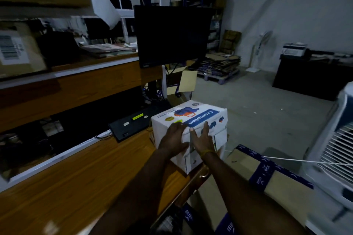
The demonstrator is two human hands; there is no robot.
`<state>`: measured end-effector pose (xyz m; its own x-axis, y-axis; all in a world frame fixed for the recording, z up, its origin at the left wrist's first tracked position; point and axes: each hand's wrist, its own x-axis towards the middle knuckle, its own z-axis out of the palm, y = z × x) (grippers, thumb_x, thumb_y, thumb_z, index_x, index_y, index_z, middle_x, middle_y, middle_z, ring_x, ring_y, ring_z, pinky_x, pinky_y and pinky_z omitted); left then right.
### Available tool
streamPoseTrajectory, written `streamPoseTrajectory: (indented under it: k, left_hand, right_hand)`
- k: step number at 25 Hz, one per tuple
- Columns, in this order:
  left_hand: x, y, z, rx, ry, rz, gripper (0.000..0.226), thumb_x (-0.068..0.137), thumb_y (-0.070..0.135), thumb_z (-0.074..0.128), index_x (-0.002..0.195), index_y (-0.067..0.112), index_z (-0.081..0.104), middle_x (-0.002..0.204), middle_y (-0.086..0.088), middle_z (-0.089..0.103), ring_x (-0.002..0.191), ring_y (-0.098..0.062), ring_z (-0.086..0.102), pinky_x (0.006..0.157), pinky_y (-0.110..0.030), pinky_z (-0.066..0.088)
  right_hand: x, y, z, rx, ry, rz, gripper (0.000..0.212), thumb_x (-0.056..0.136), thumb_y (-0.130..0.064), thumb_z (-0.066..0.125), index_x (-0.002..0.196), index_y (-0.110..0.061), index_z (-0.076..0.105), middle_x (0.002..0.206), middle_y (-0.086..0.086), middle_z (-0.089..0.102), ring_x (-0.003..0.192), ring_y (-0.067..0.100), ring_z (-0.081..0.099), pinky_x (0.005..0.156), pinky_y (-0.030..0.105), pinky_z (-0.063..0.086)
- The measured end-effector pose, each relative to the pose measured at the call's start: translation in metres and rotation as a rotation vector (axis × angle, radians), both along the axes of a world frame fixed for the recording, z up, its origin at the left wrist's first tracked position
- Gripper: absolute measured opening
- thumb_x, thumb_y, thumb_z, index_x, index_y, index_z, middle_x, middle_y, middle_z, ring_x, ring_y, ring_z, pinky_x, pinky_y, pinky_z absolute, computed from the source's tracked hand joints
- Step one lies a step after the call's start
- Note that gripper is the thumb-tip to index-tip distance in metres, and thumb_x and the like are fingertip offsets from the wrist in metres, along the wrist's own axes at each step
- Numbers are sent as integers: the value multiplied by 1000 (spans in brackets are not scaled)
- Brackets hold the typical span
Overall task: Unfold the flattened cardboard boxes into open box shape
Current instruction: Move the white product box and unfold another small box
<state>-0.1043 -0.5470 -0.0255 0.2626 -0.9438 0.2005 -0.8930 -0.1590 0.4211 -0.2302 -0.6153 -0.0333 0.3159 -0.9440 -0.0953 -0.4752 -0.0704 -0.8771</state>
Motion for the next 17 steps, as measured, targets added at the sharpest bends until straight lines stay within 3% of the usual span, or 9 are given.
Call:
streamPoseTrajectory:
  k: [5, 8, 11, 14, 17]
  left_hand:
    - [-5, 27, -24, 127, -55, 25, 70, 91, 37, 65, 151, 31, 29, 163, 2, 18, 149, -20, 11, 119, -39, 22]
    - [-10, 41, -22, 137, -36, 80, 61, 97, 39, 55, 151, 35, 29, 163, 7, 16, 150, -19, 10, 120, -45, 23]
    - [-12, 54, -17, 118, -71, 149, 52, 99, 38, 49, 149, 35, 33, 161, 8, 22, 146, -20, 22, 114, -46, 33]
    - [-11, 62, -14, 126, -63, 188, 51, 100, 36, 46, 149, 33, 33, 161, 8, 24, 145, -20, 26, 112, -48, 36]
    - [-3, 69, -13, 97, -32, 285, 54, 97, 37, 48, 149, 33, 34, 159, 8, 30, 141, -19, 33, 108, -43, 40]
  right_hand:
    - [-14, 23, -12, 35, 75, 115, 87, 96, -53, 51, 155, -33, -9, 147, 18, 44, 123, 39, 53, 101, 46, 46]
    - [-16, 34, -16, -75, 156, 134, 71, 97, -51, 49, 154, -35, 10, 146, 17, 41, 125, 36, 50, 103, 47, 44]
    - [-25, 41, -9, -285, 361, 38, 51, 98, -51, 46, 146, -36, 35, 147, 16, 25, 128, 35, 43, 103, 50, 43]
    - [-32, 32, -1, -456, 480, -65, 45, 98, -53, 45, 137, -32, 49, 152, 16, 19, 137, 37, 32, 112, 54, 31]
    - [-39, 9, -4, -430, 465, -186, 48, 96, -55, 47, 136, -29, 48, 156, 20, 17, 146, 39, 14, 115, 60, 16]
